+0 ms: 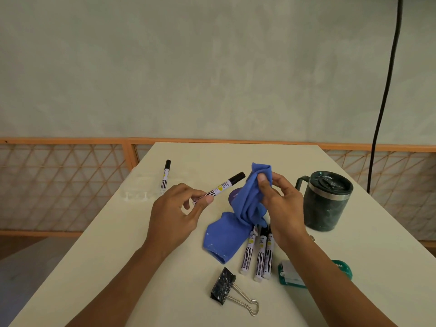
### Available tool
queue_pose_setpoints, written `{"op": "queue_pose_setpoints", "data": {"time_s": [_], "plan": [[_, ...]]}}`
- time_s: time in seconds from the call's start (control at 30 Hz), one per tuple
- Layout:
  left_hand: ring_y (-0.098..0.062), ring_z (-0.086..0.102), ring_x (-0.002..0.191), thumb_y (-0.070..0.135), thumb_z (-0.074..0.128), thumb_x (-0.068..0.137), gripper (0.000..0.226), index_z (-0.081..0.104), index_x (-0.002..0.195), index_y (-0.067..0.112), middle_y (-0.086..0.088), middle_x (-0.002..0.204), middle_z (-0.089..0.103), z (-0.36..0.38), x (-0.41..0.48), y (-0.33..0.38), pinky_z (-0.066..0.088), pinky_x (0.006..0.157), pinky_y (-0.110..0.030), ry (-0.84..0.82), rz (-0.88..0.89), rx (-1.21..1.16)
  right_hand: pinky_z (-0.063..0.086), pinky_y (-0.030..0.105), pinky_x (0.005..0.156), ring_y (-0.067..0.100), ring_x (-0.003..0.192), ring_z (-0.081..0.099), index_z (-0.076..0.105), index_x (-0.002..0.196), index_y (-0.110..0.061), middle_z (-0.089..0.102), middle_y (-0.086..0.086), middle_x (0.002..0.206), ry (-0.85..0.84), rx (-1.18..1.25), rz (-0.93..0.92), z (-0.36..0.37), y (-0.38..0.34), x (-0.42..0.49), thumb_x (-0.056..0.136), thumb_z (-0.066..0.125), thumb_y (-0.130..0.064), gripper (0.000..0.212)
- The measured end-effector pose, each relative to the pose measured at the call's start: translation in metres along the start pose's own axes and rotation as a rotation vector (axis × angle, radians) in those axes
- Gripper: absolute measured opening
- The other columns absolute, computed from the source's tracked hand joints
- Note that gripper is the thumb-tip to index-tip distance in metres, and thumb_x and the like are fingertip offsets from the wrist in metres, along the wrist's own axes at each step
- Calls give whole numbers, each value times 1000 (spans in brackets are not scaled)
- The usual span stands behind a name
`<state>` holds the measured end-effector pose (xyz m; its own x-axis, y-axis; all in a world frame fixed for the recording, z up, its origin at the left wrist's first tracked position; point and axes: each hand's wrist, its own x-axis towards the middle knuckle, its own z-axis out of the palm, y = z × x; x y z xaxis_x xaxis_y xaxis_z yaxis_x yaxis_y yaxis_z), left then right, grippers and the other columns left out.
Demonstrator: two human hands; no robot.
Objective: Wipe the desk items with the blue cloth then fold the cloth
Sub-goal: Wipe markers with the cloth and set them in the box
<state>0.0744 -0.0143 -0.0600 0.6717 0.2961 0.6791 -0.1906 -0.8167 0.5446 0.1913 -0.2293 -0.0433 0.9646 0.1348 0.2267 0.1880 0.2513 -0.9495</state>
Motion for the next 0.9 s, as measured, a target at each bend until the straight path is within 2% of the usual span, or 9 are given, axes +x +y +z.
{"op": "queue_pose_setpoints", "data": {"time_s": [0.07,0.2,0.37,0.43,0.53,0.7,0.8,0.9], "plan": [[-15,58,76,50,74,96,18,79,97,33,17,88,65,3,-1,4,44,63,-23,5,31,18,62,37,89,17,101,76,79,113,-29,80,-4,103,-41,-11,-14,4,0,-4,99,74,-33,15],[-9,54,74,47,75,97,18,79,98,29,18,87,61,8,-5,6,41,63,-20,-9,140,72,63,29,85,9,98,76,79,112,-28,80,-12,103,-69,-107,-81,9,2,-10,95,79,-30,17],[-9,56,76,44,80,95,18,80,100,26,18,89,62,9,-4,9,42,65,-19,4,160,57,65,39,83,12,88,76,80,100,-26,80,-9,91,60,-135,-36,7,5,0,100,75,-23,6],[-9,58,77,40,85,94,16,80,100,26,17,91,63,9,-4,10,45,65,-21,22,150,56,64,43,86,19,93,76,80,102,-23,80,-5,94,81,-84,15,6,8,3,102,72,-26,9],[-11,59,77,37,87,91,15,81,100,26,17,92,64,4,-3,7,40,66,-15,64,117,69,62,46,91,25,101,75,80,107,-22,80,-1,100,79,5,44,5,7,2,101,72,-33,15],[-8,60,78,30,87,92,14,80,101,21,13,94,65,7,-5,9,37,69,-9,55,179,91,62,28,88,7,103,75,78,120,-30,80,-14,109,-86,-104,-71,10,0,-11,96,78,-38,26],[-13,61,79,27,86,95,14,80,101,16,7,93,66,7,-4,6,44,69,-16,66,289,133,61,22,83,0,98,74,78,115,-34,79,-21,105,-62,-191,-108,13,-1,-12,87,86,-41,29],[-15,62,79,28,84,96,16,81,104,13,4,94,67,8,-4,1,53,68,-33,87,342,150,64,36,83,3,89,75,81,99,-31,79,-17,92,19,-238,-100,10,-4,-7,92,80,-47,17]]}}
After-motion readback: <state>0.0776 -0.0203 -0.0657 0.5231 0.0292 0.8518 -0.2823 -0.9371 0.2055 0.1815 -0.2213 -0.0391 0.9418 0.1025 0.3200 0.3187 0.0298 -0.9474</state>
